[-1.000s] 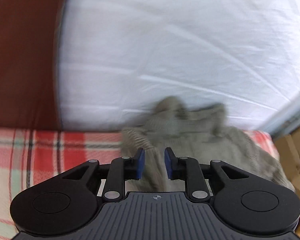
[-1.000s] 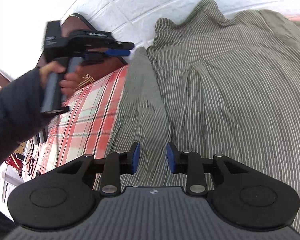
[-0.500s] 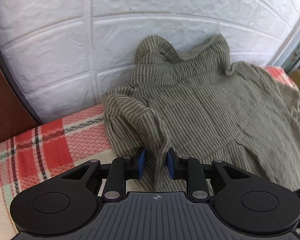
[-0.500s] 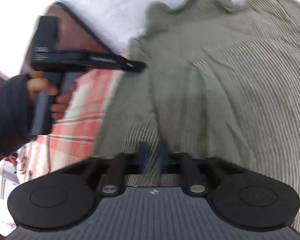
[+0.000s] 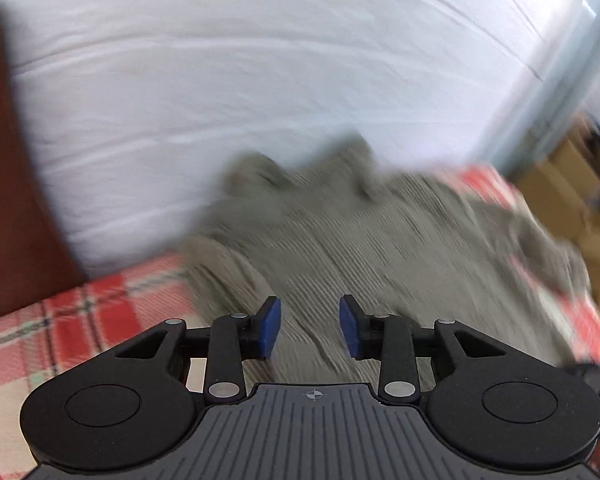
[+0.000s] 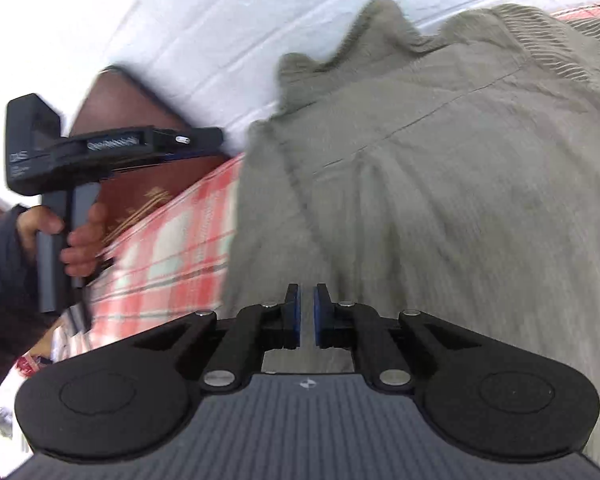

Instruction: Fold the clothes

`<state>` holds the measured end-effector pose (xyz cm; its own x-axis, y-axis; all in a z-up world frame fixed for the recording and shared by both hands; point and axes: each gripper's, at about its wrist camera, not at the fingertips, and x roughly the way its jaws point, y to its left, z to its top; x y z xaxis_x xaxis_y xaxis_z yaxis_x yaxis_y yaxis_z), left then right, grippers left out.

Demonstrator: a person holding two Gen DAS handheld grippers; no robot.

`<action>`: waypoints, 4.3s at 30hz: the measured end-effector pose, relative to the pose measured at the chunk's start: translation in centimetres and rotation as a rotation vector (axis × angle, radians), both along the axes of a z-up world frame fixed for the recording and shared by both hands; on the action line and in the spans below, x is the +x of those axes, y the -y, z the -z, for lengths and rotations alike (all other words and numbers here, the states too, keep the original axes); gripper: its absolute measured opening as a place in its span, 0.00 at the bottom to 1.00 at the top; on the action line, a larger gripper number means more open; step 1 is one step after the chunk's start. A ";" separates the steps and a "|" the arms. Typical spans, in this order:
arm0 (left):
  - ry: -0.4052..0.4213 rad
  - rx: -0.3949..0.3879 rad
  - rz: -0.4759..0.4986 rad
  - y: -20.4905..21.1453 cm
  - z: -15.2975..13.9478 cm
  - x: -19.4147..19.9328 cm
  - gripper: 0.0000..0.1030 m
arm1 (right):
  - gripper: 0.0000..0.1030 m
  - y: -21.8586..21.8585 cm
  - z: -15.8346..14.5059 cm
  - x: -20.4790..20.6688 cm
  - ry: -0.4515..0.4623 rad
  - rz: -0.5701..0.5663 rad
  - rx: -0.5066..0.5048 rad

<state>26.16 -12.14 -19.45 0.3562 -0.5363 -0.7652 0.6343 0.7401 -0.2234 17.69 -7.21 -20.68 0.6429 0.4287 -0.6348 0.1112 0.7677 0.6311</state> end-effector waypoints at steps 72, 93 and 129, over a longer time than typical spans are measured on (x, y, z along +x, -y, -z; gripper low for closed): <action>-0.333 -0.269 -0.439 -13.3 3.6 -11.4 0.43 | 0.25 -5.2 -1.9 -21.2 -0.248 -0.065 -0.019; -0.167 0.008 -0.235 12.2 -2.3 -14.4 0.64 | 0.47 14.6 -1.7 -24.3 -0.178 0.167 -0.206; -0.022 0.561 -0.040 40.1 5.5 -14.3 0.66 | 0.03 20.5 3.4 -26.8 -0.126 0.145 0.198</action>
<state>11.84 -52.23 -24.96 0.3487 -0.0312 -0.9367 0.6027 0.7728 0.1987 -9.11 -27.69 -24.06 0.6278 0.4617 -0.6267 0.2978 0.6015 0.7413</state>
